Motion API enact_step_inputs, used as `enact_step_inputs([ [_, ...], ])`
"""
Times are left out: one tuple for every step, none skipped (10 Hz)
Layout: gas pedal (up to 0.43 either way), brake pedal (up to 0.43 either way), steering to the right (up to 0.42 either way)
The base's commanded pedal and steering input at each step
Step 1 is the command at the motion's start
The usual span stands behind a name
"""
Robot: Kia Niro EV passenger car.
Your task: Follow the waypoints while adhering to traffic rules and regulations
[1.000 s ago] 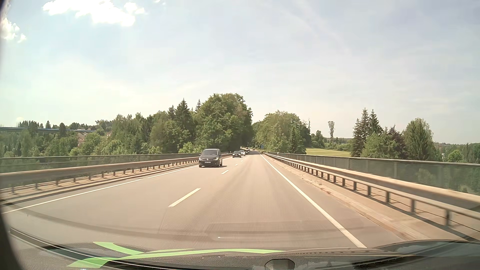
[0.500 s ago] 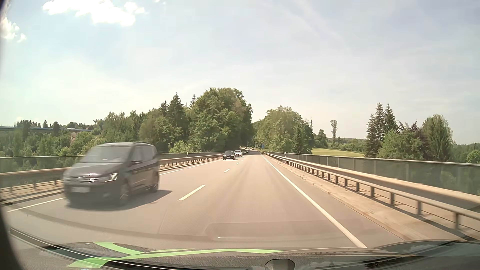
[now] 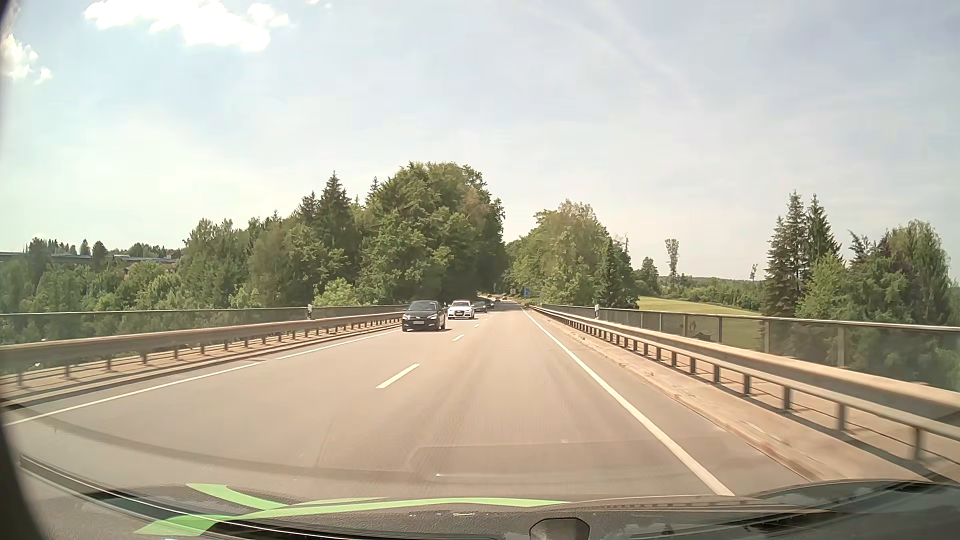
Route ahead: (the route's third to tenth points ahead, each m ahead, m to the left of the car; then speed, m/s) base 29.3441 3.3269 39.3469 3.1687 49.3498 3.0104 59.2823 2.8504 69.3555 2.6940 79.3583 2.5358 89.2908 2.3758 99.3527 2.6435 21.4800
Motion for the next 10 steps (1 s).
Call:
enact_step_inputs([
  [0.138, 0.000, -0.001],
  [0.138, 0.000, -0.001],
  [0.138, 0.000, -0.001],
  [0.150, 0.000, -0.001],
  [0.150, 0.000, -0.001],
  [0.150, 0.000, -0.001],
  [0.150, 0.000, -0.001],
  [0.150, 0.000, -0.001],
  [0.150, 0.000, -0.001],
  [0.150, 0.000, -0.001],
])
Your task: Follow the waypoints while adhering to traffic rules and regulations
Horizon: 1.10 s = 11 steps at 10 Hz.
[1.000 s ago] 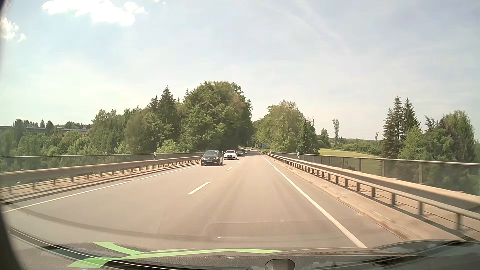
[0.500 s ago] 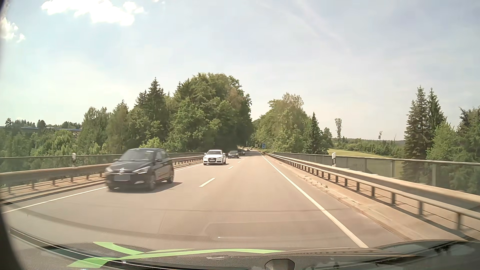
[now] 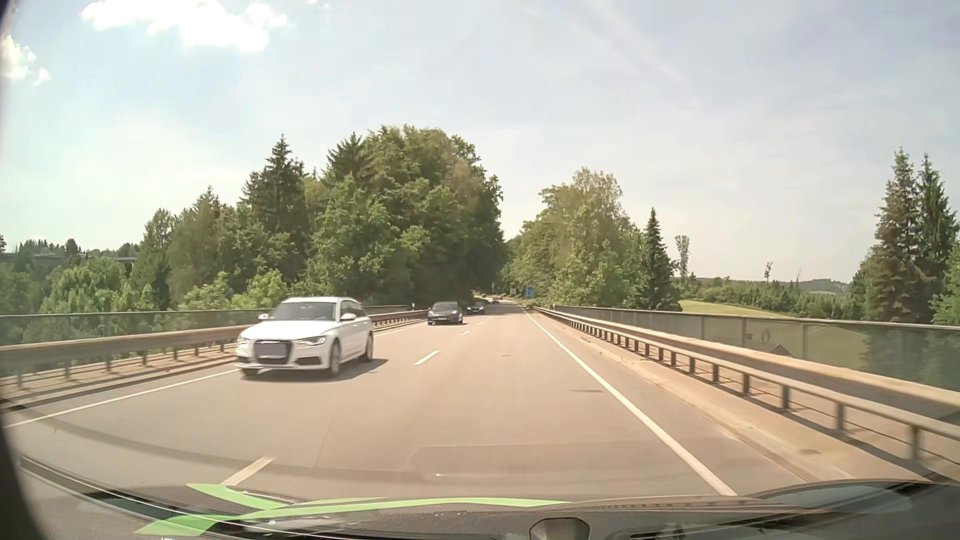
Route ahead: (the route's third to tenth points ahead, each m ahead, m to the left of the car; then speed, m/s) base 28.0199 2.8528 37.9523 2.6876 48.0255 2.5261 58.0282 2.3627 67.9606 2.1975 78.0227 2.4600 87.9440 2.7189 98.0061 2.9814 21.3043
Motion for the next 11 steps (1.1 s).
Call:
enact_step_inputs([
  [0.150, 0.000, -0.001],
  [0.150, 0.000, -0.001],
  [0.150, 0.000, -0.001],
  [0.150, 0.000, -0.001],
  [0.150, 0.000, -0.001],
  [0.150, 0.000, -0.001],
  [0.150, 0.000, -0.001],
  [0.150, 0.000, -0.001],
  [0.150, 0.000, -0.001],
  [0.150, 0.000, -0.001],
  [0.150, 0.000, -0.001],
])
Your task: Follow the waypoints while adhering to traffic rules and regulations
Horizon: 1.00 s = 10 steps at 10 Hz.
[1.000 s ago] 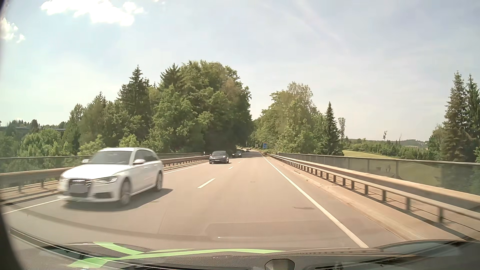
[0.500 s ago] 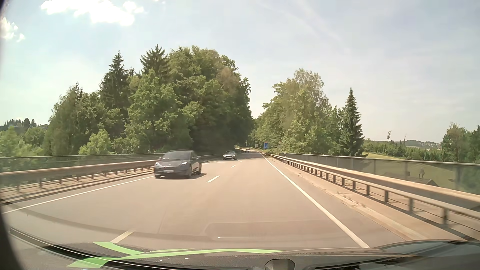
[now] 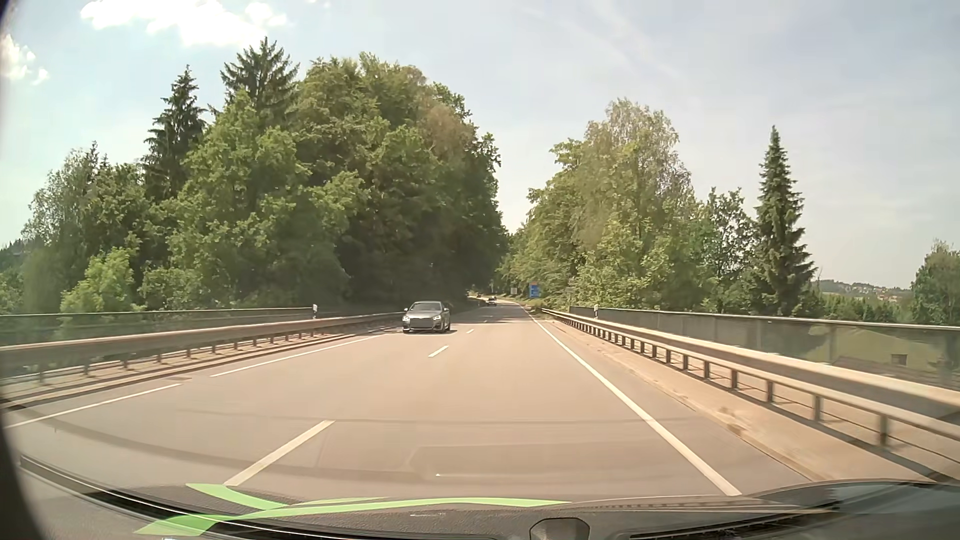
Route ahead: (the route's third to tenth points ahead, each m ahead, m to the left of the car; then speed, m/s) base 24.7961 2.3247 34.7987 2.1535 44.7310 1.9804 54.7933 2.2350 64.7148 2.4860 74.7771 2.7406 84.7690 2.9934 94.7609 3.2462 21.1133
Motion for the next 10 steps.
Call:
enact_step_inputs([
  [0.150, 0.000, -0.001],
  [0.150, 0.000, -0.001],
  [0.150, 0.000, -0.001],
  [0.150, 0.000, -0.001],
  [0.150, 0.000, -0.001],
  [0.150, 0.000, -0.001],
  [0.150, 0.000, -0.001],
  [0.138, 0.000, -0.001],
  [0.138, 0.000, -0.001],
  [0.130, 0.000, -0.001],
])
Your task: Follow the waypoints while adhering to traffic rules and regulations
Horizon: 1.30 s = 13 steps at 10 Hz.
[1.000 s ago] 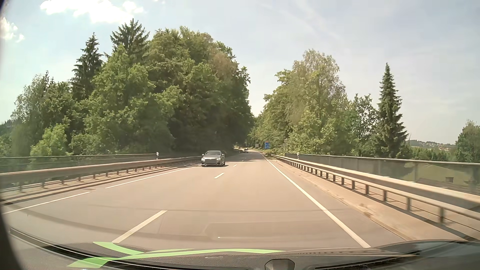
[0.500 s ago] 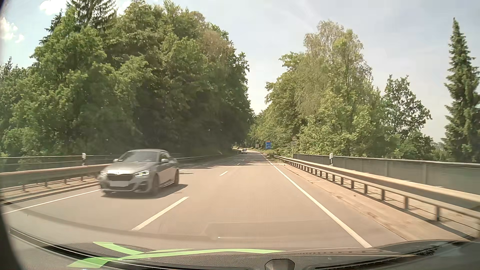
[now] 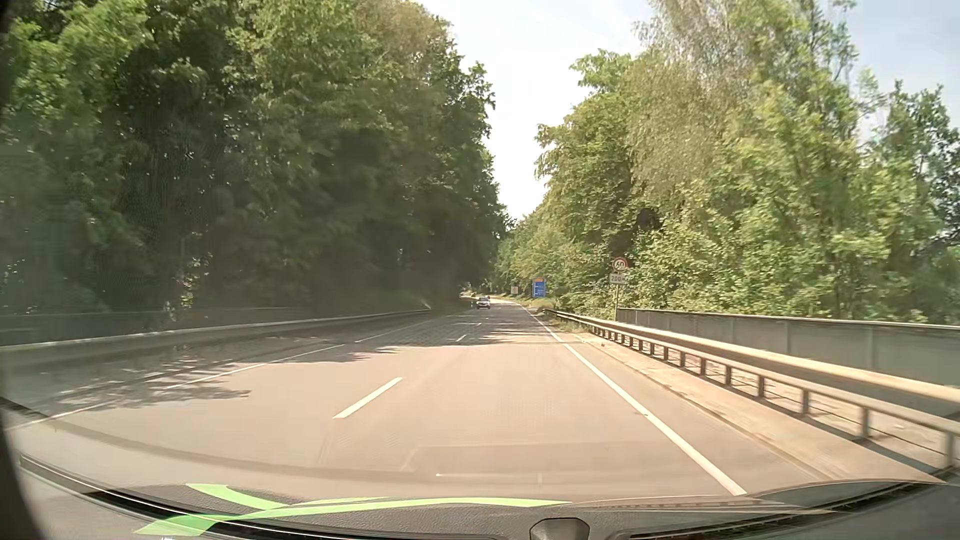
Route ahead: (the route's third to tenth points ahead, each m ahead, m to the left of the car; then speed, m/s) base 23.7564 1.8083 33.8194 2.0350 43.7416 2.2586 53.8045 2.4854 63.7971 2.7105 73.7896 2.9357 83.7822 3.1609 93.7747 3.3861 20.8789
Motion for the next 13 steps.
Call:
enact_step_inputs([
  [0.130, 0.000, -0.001],
  [0.130, 0.000, -0.001],
  [0.130, 0.000, -0.001],
  [0.130, 0.000, -0.001],
  [0.130, 0.000, -0.001],
  [0.130, 0.000, -0.001],
  [0.130, 0.000, -0.001],
  [0.130, 0.000, 0.000],
  [0.130, 0.000, 0.000],
  [0.130, 0.000, 0.000],
  [0.130, 0.000, 0.000],
  [0.130, 0.000, -0.001],
  [0.130, 0.000, -0.001],
])
